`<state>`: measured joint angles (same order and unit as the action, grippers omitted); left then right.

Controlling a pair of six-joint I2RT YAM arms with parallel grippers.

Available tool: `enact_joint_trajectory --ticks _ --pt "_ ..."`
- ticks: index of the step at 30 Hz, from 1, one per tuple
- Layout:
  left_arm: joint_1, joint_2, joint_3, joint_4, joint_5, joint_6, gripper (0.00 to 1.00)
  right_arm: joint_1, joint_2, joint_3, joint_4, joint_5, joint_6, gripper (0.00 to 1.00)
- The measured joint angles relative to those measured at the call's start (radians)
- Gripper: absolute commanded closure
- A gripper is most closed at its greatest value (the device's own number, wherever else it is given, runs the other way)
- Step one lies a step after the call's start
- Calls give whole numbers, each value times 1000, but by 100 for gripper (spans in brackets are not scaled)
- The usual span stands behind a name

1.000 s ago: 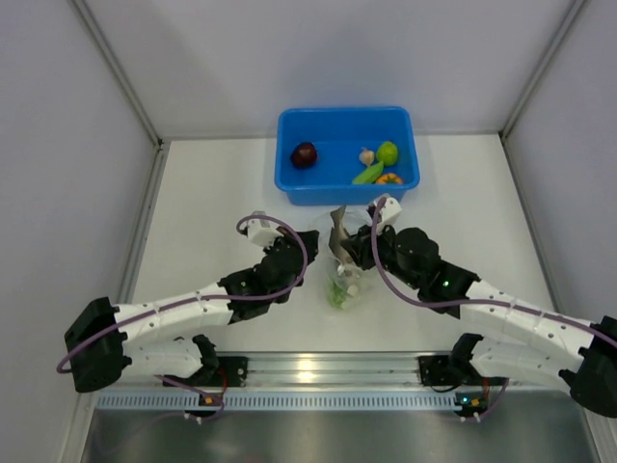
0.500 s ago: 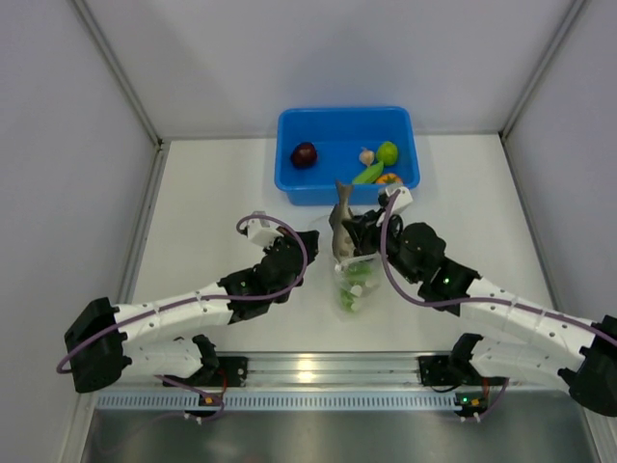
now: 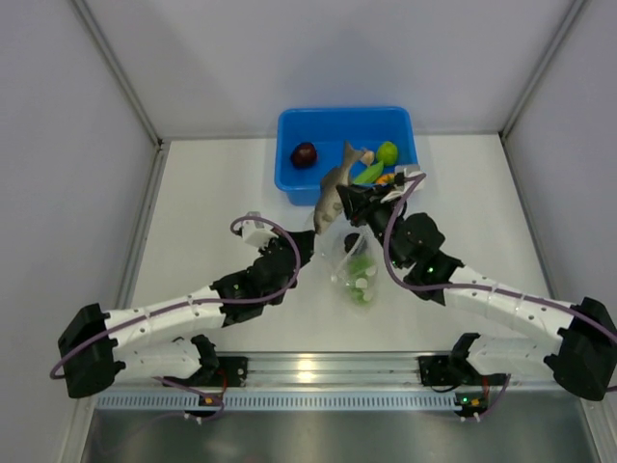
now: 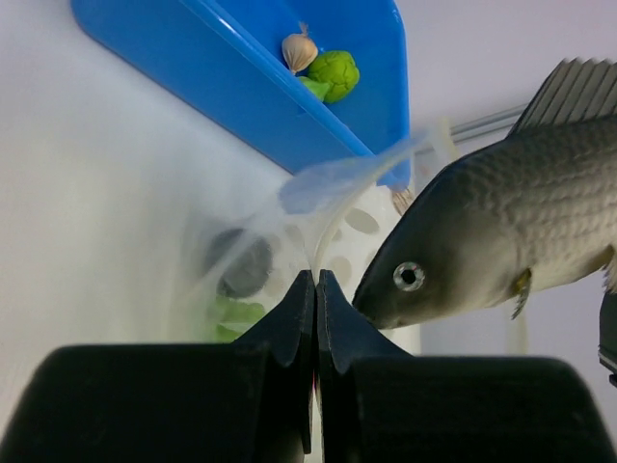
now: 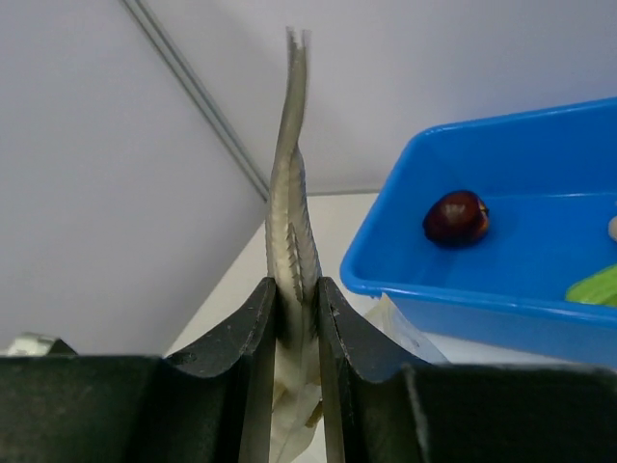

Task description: Open the zip-top bag and remove the fake food

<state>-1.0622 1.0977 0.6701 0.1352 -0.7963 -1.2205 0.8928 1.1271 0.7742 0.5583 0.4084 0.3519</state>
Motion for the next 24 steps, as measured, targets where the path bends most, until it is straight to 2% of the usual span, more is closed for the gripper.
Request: enact_joint_trajectory --ticks 7,13,18,20,24 --pt "0 -20 0 -2 0 31 100 -13 68 0 108 -58 187 100" --pt "0 -69 -6 -10 -6 49 100 -45 73 14 85 -4 180 100" --pt "0 -135 -10 -40 -31 53 100 -281 80 85 35 -60 204 100" --pt "0 -150 -10 -53 -40 55 100 -398 110 136 14 -83 211 100" --pt "0 -183 -10 -87 -65 65 100 -539 215 243 -18 -136 208 100"
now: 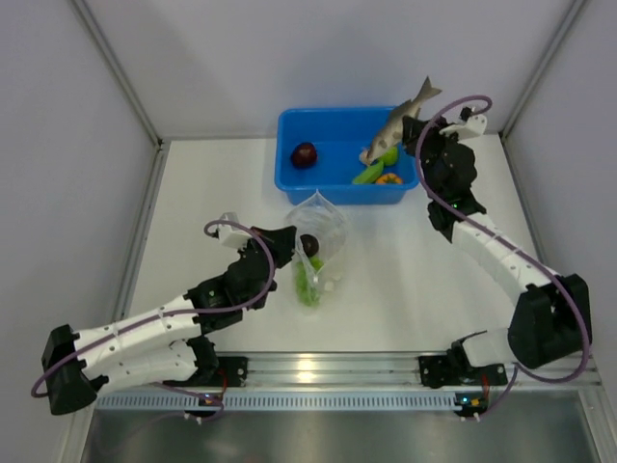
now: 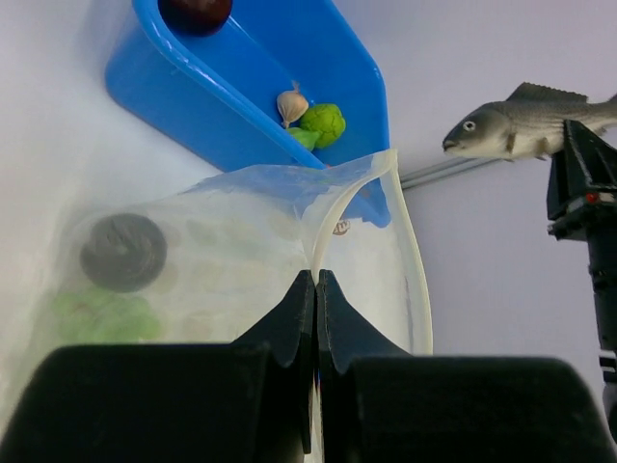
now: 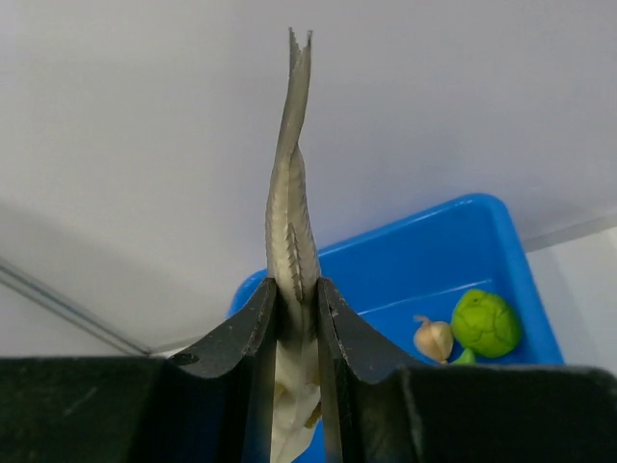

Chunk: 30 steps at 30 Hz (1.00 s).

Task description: Open the zip-top bag and remove the fake food

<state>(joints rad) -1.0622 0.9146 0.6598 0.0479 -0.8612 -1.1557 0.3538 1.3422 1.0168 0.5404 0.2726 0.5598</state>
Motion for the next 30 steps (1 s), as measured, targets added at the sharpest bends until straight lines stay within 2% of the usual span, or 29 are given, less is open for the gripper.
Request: enact_joint_trajectory --ticks 6,12,18,19,21,22,26,30 --pt "0 -33 0 -37 -24 12 100 -111 235 134 -44 -79 -41 100" --pt "0 -52 0 -82 -24 29 100 -154 436 286 -142 -155 -66 98" --pt "0 -62 14 -111 -18 43 100 -119 569 459 -294 -167 -108 72" --pt "0 -62 16 -115 -14 48 100 -111 587 482 -324 -169 -115 61" --pt "0 -62 23 -124 -6 58 100 -96 612 514 -372 -171 -120 48" --pt "0 -62 26 -127 0 61 100 -89 620 527 -395 -172 -125 36" --pt "0 -64 34 -133 11 82 100 -68 628 561 -488 -179 -147 1" --pt "0 -70 40 -136 16 93 100 -60 605 582 -567 -178 -175 1"
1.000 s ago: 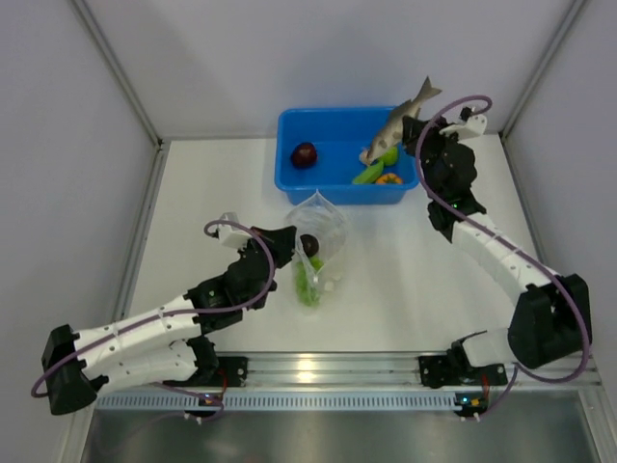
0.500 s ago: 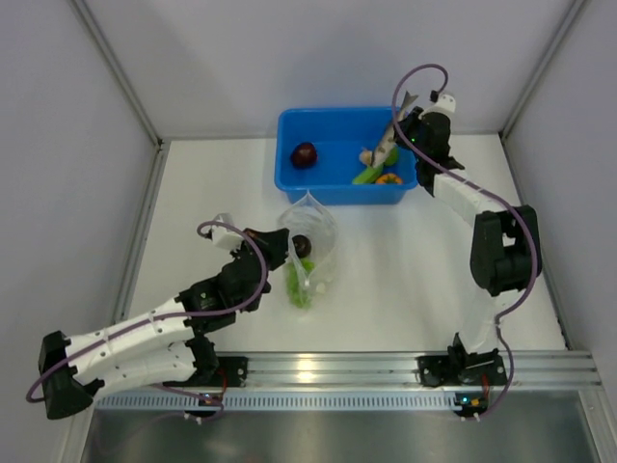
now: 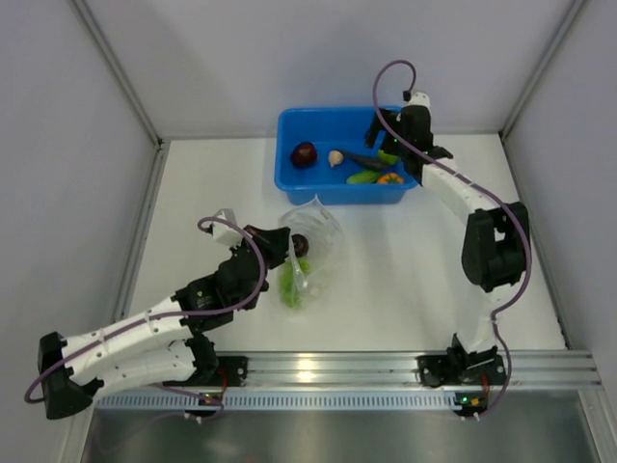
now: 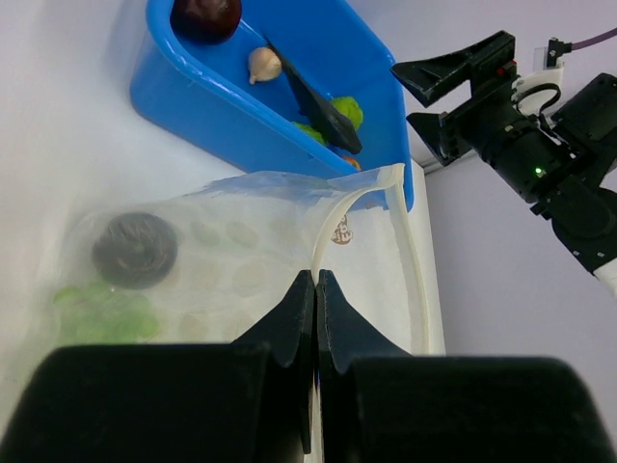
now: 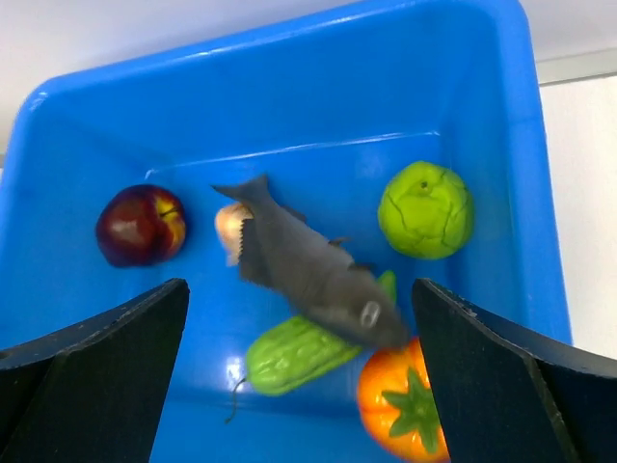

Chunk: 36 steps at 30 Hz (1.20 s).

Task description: Open the zip-top bag and remove the fake food

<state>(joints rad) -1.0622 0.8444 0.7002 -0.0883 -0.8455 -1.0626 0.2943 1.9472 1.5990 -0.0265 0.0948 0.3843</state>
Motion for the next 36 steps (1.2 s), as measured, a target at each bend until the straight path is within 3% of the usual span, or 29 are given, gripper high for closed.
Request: enact_joint_trajectory --ticks 3,9,13,16,22,28,36 --pt "0 0 5 0 1 6 100 -2 -75 -38 -27 -47 7 1" --pt "0 2 13 -3 3 14 100 -39 -274 -134 -5 -393 128 22" --pt "0 13 28 -3 2 14 100 -27 -367 -155 -64 -462 188 36" --pt "0 34 43 -3 2 14 100 49 -458 -201 -151 -421 194 45" --pt "0 76 63 -3 1 9 100 323 -617 -271 -273 -266 192 62" --pt "0 101 65 -3 -1 -39 100 544 -664 -290 -330 -42 204 67" --pt "0 114 64 -3 0 -119 100 658 -575 -335 -351 171 279 72"
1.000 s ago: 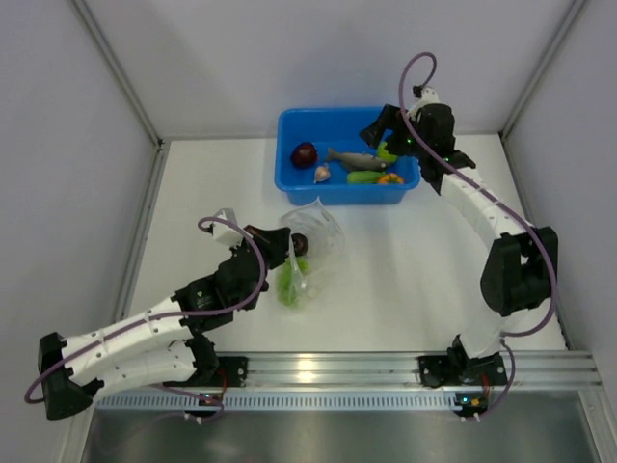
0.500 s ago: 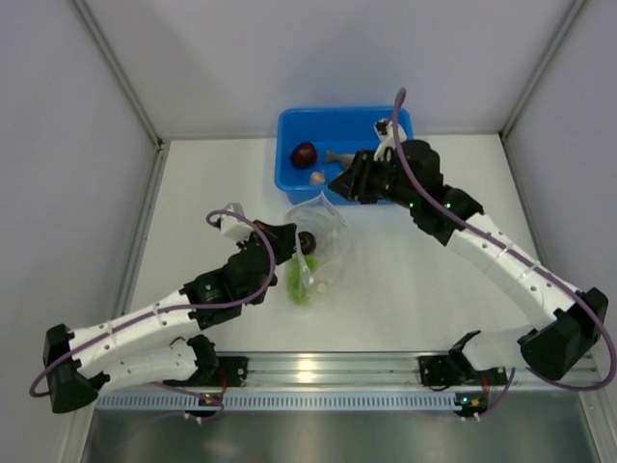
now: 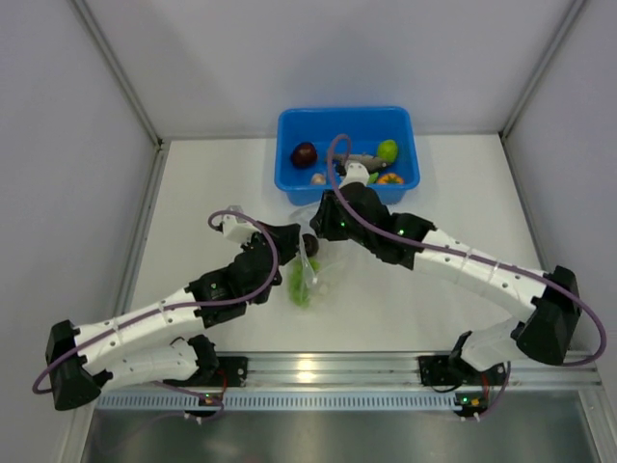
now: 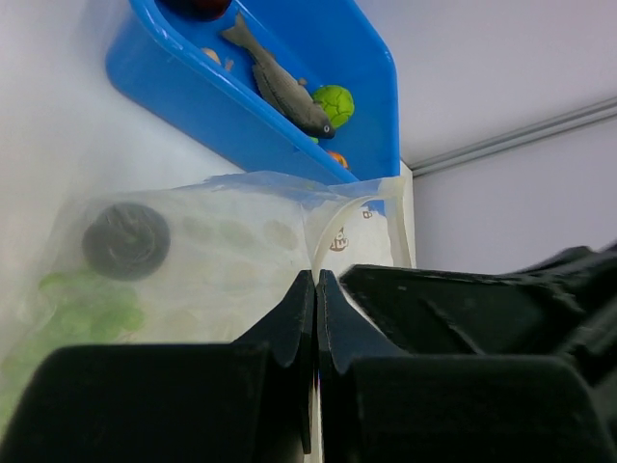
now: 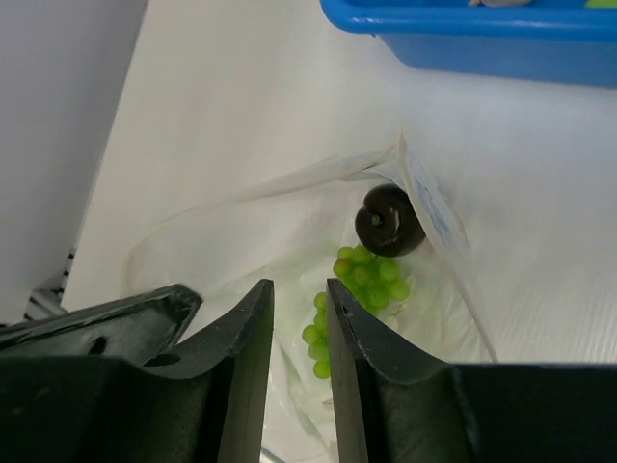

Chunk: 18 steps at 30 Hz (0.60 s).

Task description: Open the zip-top bag and remove the fake food

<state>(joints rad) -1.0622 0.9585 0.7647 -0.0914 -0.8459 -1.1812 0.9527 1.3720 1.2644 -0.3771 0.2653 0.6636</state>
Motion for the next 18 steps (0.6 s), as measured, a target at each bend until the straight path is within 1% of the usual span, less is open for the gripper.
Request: enact_joint_trajectory --ticks 9,15,18 --pt "0 0 -29 1 0 -85 100 55 206 13 -5 131 81 75" --pt "0 -3 -50 2 5 -130 100 59 283 19 -1 187 123 76" --pt "0 -14 -62 5 16 -145 100 59 329 46 20 197 127 74"
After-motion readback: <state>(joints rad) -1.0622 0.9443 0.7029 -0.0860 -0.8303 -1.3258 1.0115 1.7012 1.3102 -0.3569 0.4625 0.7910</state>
